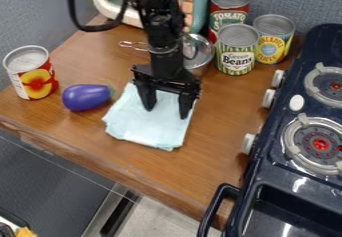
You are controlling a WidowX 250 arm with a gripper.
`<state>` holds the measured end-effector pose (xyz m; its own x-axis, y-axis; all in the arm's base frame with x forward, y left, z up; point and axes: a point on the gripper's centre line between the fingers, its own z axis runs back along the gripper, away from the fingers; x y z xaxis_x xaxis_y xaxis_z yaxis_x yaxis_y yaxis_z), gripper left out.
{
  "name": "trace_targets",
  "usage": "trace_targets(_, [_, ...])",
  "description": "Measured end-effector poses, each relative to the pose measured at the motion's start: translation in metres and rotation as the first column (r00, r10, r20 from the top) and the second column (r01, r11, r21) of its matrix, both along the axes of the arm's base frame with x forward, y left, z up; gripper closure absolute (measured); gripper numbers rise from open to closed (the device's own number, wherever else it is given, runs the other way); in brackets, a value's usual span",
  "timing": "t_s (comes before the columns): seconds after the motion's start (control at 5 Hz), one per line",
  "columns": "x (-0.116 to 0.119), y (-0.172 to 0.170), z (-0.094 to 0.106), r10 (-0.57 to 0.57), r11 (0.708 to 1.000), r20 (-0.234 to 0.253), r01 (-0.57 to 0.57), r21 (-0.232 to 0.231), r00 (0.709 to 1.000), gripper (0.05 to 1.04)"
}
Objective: Wipe the middle of the table with the white cloth
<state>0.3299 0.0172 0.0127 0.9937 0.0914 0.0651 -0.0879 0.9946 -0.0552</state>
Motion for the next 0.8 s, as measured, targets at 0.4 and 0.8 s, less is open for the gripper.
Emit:
trace_targets(0.4, [0.004,-0.006,0.000,-0.018,1.000,-0.003,0.018,0.010,1.000,0.083])
trace_targets(0.8, [-0.007,-0.011,0.014,-0.005,1.000,0.001,0.005,0.017,1.000,0.085])
